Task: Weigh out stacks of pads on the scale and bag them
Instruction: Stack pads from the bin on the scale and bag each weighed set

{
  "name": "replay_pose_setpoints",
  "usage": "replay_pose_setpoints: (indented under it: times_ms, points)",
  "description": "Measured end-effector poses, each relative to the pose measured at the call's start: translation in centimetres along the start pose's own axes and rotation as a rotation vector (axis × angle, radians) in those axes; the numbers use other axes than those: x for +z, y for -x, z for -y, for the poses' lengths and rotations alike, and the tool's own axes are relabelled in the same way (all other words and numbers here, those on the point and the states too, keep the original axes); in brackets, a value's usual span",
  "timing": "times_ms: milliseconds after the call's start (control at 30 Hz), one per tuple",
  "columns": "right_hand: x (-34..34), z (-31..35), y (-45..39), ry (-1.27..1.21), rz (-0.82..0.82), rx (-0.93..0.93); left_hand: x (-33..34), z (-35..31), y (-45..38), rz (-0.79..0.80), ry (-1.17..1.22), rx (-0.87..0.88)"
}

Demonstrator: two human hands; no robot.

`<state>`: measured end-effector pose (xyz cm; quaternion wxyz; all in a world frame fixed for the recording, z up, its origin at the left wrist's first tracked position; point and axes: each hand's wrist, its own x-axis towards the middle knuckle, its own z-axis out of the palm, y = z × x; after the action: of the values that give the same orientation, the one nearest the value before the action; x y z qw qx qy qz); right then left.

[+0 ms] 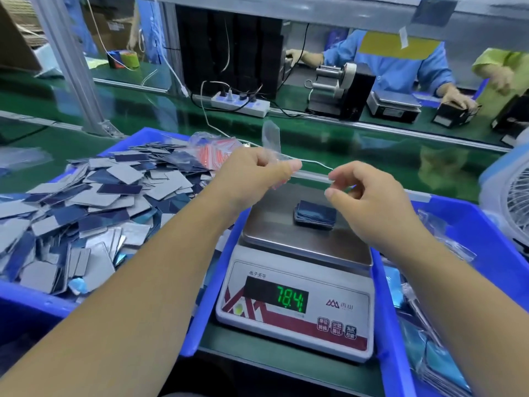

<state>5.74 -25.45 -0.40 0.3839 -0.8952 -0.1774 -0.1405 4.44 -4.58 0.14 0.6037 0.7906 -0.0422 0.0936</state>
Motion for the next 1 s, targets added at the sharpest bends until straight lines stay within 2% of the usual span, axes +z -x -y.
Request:
replay_pose_setpoints:
  times_ms: [133, 233, 400, 500, 767, 933, 1000]
  points:
    - [0.2, -0.5, -0.3, 0.086, 0.148, 0.079, 0.0, 0.0, 0.1, 0.035, -0.023, -0.036]
    - [-0.3, -0.6, -0.4, 0.047, 0.274, 0.103, -0.1, 0.1, 0.0, 0.062, 0.032, -0.06]
    - [-1.0, -0.3, -1.2, 0.01, 0.457, 0.143, 0.3, 0.1, -0.1, 0.037, -0.053, -0.078]
    - [-0.9, 0.1, -1.6, 0.052, 0.483, 0.157, 0.3, -0.1, -0.1, -0.011, -0.026, -0.054]
    - [-0.7, 1.0, -1.7, 0.058, 0.532, 0.237, 0.5, -0.6, 0.0, 0.056, 0.124, -0.128]
    - [-0.8, 1.2, -0.1, 0.031, 0.434, 0.195, 0.2, -0.7, 0.1, 0.06, 0.265, -0.111]
    - [-0.9, 1.4, 0.4, -0.077, 0.381, 0.189, 0.2, -0.7, 0.0, 0.053, 0.321, -0.106]
